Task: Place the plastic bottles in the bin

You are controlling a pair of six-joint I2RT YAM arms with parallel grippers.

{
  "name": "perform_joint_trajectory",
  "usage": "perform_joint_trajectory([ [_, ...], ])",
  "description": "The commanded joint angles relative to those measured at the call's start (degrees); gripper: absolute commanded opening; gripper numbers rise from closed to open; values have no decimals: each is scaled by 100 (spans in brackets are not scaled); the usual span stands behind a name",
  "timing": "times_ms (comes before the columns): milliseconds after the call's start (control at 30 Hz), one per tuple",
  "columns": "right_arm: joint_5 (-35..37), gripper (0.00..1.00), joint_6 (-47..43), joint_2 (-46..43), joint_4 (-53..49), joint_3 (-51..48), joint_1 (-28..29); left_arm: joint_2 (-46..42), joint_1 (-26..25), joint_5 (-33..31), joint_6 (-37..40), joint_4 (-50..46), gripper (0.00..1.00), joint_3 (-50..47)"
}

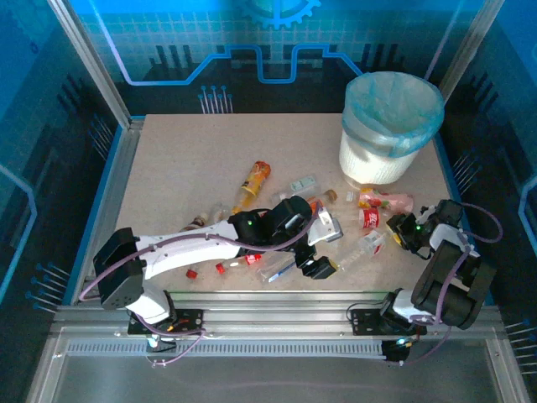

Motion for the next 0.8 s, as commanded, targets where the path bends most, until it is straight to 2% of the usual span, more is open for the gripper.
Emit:
perform_joint_trajectory([
  [0,155,38,-28,-310,-120,7,-69,-123,-31,-59,90,54,94,-47],
  [67,217,33,-35,-456,-165,-28,-73,-119,-31,-64,84,69,94,-51],
  [167,321,8,-24,-737,-222,-71,-73,-110,-27,-131,89,89,94,-55],
  [200,398,5,-16,-832,-218,-89,-73,-106,-31,-147,89,89,94,-62],
  [533,480,5,-59,-1406,-448,-112,-73,-83,-40,-155,34,115,94,-66],
  [767,429,0,1,-2479,-1026,50,-65,-186,-40,-263,98,83,94,-55],
])
